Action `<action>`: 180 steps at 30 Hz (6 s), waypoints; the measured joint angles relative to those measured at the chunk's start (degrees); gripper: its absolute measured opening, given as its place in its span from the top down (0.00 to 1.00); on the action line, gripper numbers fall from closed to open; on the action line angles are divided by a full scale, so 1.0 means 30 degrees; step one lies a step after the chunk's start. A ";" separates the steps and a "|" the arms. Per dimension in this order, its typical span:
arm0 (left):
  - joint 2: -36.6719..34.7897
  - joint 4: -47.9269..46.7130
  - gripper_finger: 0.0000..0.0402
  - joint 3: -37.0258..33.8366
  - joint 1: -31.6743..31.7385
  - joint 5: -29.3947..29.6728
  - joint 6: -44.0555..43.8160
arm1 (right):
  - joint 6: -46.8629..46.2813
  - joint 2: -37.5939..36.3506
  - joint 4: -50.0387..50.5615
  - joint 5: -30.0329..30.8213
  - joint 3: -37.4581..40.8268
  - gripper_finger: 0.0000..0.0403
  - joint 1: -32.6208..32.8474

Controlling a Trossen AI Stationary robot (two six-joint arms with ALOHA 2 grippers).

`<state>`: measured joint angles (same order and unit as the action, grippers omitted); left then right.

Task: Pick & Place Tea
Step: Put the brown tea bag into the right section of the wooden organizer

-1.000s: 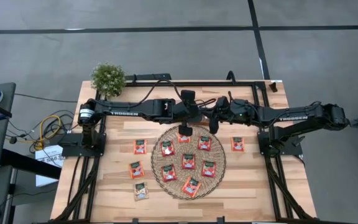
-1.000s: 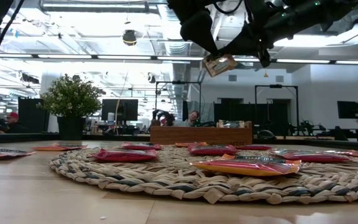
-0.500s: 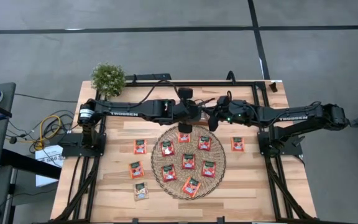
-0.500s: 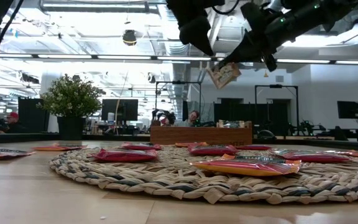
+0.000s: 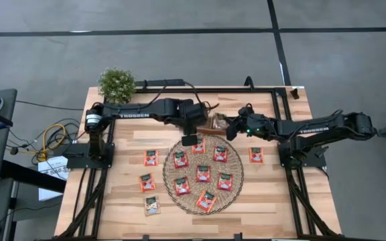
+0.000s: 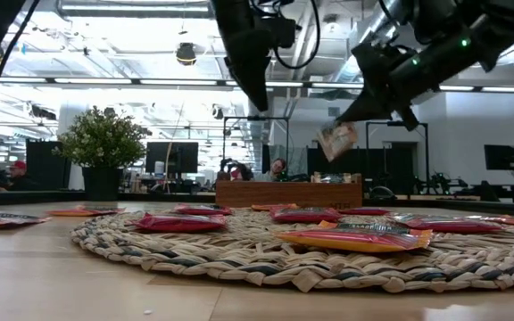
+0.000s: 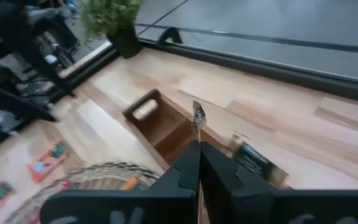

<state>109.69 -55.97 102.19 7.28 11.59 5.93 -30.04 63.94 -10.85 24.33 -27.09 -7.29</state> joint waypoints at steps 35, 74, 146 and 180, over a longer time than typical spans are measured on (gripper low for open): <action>-1.4747 1.2923 0.73 -1.6251 0.1001 0.0271 -0.5297 | 0.2149 0.3074 -0.7685 -0.1667 0.1944 1.00 -0.1747; -2.0604 1.2978 0.73 -2.0036 0.1001 0.0497 -0.6658 | 0.2696 0.5734 -0.8387 -0.0121 0.1936 1.00 -0.1574; -1.9319 1.2938 0.73 -1.9999 0.0950 -0.0137 -0.6417 | 0.6149 0.5945 0.6496 -0.4357 -0.5094 1.00 -0.3527; -1.8411 1.3284 0.73 -2.0018 0.0950 -0.0196 -0.6002 | 0.6499 0.6011 0.6615 -0.5797 -0.5101 1.00 -0.4808</action>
<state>54.46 -16.12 42.14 10.13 11.00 -12.08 -10.55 81.97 9.00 6.94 -42.39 -21.71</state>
